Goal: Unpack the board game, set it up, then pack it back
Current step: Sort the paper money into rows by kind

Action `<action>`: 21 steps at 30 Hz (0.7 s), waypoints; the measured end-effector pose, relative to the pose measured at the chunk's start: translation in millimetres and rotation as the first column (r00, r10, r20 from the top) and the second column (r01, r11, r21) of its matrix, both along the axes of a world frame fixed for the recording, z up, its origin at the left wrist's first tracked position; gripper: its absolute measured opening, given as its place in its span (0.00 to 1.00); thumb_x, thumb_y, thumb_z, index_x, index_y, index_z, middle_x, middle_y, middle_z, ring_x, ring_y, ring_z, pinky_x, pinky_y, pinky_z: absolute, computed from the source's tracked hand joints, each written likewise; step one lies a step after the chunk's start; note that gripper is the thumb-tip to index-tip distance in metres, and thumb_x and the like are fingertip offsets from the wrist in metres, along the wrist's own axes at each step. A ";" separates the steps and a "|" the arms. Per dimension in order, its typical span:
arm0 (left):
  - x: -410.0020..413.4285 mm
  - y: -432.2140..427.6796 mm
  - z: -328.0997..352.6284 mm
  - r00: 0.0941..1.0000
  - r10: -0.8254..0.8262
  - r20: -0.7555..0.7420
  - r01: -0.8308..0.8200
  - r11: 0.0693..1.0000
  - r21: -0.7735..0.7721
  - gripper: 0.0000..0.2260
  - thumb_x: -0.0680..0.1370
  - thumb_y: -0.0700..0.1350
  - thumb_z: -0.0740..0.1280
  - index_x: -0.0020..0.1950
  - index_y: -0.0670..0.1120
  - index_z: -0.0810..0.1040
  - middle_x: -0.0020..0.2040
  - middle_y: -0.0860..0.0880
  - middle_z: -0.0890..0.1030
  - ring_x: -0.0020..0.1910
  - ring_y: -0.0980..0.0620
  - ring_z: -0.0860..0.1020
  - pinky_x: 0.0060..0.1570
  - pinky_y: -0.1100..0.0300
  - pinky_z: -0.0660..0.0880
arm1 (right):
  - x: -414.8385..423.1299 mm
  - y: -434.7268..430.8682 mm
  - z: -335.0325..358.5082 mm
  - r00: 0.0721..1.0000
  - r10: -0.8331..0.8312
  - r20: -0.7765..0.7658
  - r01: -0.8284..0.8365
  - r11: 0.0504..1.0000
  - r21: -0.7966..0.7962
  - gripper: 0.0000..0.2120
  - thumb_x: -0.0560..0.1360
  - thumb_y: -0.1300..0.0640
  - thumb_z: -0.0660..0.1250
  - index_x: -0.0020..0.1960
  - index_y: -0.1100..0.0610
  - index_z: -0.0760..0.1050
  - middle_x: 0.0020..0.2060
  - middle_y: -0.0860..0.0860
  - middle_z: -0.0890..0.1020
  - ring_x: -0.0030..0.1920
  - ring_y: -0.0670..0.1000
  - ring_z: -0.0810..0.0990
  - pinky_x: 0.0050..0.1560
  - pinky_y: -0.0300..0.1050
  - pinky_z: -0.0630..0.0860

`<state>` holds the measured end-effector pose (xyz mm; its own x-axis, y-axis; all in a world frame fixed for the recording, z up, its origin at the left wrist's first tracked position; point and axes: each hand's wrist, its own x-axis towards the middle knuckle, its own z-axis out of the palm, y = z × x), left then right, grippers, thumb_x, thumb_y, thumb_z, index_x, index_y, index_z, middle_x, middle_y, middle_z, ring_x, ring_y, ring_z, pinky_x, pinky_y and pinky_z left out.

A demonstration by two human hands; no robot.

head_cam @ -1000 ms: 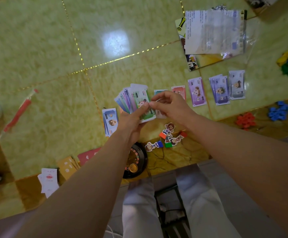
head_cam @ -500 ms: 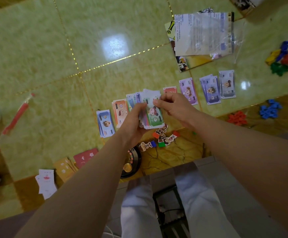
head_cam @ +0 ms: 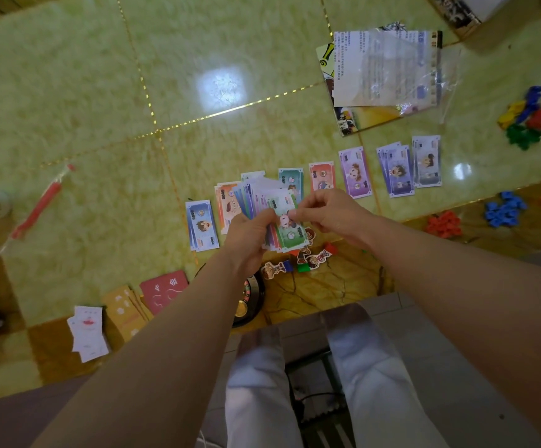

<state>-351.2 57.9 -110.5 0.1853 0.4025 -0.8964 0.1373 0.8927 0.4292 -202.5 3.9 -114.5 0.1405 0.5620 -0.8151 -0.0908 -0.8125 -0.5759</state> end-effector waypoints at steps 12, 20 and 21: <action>-46.7 0.6 -1.3 0.995 0.090 -0.030 -0.090 0.996 0.028 0.14 0.75 0.33 0.68 0.61 0.35 0.74 0.52 0.36 0.82 0.46 0.41 0.83 0.46 0.46 0.82 | -39.6 4.4 -5.1 0.998 0.040 0.045 -0.041 0.999 0.022 0.12 0.75 0.60 0.71 0.56 0.62 0.77 0.35 0.51 0.79 0.31 0.44 0.74 0.31 0.34 0.71; -79.9 11.1 -10.6 0.971 0.215 -0.105 -0.203 0.972 0.116 0.06 0.74 0.32 0.68 0.49 0.40 0.79 0.45 0.40 0.83 0.36 0.47 0.83 0.41 0.49 0.82 | -47.1 24.4 -12.5 0.955 -0.077 0.287 0.069 0.997 0.035 0.07 0.74 0.61 0.71 0.52 0.58 0.79 0.53 0.55 0.82 0.53 0.53 0.80 0.59 0.51 0.77; -83.6 13.8 -12.2 0.969 0.228 -0.096 -0.216 0.969 0.115 0.06 0.74 0.32 0.68 0.49 0.40 0.79 0.46 0.39 0.83 0.37 0.46 0.83 0.43 0.48 0.82 | -48.9 30.6 -15.3 0.946 -0.072 0.317 0.064 0.997 0.035 0.11 0.74 0.61 0.71 0.56 0.60 0.79 0.53 0.54 0.82 0.54 0.53 0.80 0.59 0.51 0.77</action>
